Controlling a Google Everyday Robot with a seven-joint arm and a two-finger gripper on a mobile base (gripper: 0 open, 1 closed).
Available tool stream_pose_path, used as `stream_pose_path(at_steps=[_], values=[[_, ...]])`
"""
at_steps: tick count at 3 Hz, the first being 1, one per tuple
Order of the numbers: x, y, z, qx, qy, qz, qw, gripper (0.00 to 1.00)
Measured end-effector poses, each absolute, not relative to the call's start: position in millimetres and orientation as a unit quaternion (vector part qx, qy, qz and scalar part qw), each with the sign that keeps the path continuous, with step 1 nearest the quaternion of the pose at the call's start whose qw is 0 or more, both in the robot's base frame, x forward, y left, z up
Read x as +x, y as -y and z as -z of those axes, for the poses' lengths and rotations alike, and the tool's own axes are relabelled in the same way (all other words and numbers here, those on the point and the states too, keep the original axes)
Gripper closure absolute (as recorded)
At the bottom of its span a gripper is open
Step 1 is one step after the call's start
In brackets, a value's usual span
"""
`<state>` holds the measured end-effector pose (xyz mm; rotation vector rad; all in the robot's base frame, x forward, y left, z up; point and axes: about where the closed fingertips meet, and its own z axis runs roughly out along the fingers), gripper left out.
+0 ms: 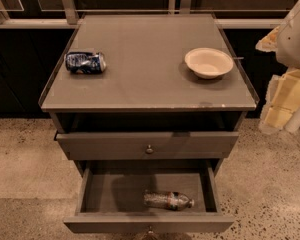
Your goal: Pick water bottle from middle drawer and place on counter
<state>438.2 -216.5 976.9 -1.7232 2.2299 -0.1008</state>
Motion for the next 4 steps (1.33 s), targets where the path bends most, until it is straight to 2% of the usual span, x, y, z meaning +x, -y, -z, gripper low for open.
stream_pose_path(at_steps=[2,3,4], values=[[435,220,-969,-0.596,-0.784,0.034,0.168,0.00],[411,222,-921,-0.571,-0.795,-0.004,0.203,0.00],[395,221,-834,-0.526,-0.815,-0.080,0.228,0.00]])
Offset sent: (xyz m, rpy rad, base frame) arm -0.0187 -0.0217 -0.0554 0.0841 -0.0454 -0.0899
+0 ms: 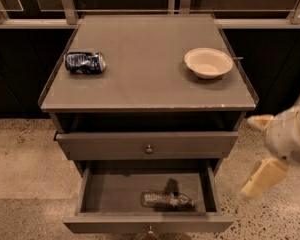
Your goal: Pick water bottle from middle drawer and place on counter
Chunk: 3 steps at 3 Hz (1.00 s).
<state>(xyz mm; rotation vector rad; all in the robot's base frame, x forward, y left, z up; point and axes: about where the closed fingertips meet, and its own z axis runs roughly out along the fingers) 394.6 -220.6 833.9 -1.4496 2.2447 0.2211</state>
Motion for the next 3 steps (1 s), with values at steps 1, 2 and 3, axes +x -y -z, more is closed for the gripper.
stream_pose_path(at_steps=[1,2,3], values=[[389,223,-800,-0.507,-0.827,-0.086,0.230,0.00],[382,227,-806,-0.502,-0.830,-0.077,0.232,0.00],[373,232,-760,-0.465,-0.842,-0.120,0.244,0.00]])
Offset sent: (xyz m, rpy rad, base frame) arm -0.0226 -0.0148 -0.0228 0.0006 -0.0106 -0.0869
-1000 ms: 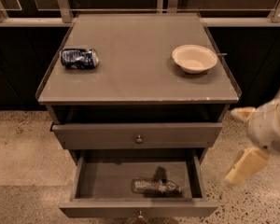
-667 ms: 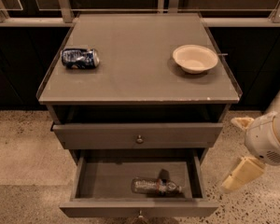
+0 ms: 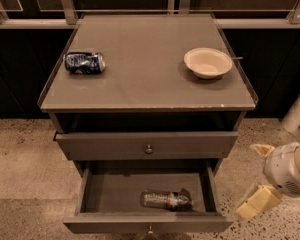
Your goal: Pick water bottle from middle drawer and place on counter
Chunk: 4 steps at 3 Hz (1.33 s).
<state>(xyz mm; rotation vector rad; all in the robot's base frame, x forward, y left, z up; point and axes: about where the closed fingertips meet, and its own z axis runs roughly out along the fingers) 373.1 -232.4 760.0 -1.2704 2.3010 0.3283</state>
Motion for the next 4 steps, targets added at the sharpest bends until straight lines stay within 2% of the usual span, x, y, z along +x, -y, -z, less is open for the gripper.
stream_pose_path(at_steps=[2,3,4], values=[[392,208,-640,-0.413,-0.852,-0.200,0.250,0.00],[394,208,-629,-0.408,-0.854,-0.205,0.250,0.00],[386,216,-636,-0.396,-0.862,-0.174,0.263,0.00]])
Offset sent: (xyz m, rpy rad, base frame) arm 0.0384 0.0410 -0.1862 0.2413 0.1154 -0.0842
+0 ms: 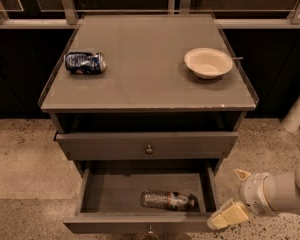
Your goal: Pick water bottle from middle drawer and place on counter
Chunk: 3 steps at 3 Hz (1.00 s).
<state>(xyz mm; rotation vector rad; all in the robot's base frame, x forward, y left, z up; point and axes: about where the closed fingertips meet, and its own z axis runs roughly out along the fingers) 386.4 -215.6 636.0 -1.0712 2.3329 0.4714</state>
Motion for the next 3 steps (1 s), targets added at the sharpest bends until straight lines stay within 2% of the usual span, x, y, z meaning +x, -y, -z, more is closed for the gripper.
stream_pose_path(at_steps=[1,3], values=[[381,213,-613,-0.373,-0.865,-0.160,0.294,0.00],[419,177,-555,-0.372,-0.840,-0.184,0.350,0.00]])
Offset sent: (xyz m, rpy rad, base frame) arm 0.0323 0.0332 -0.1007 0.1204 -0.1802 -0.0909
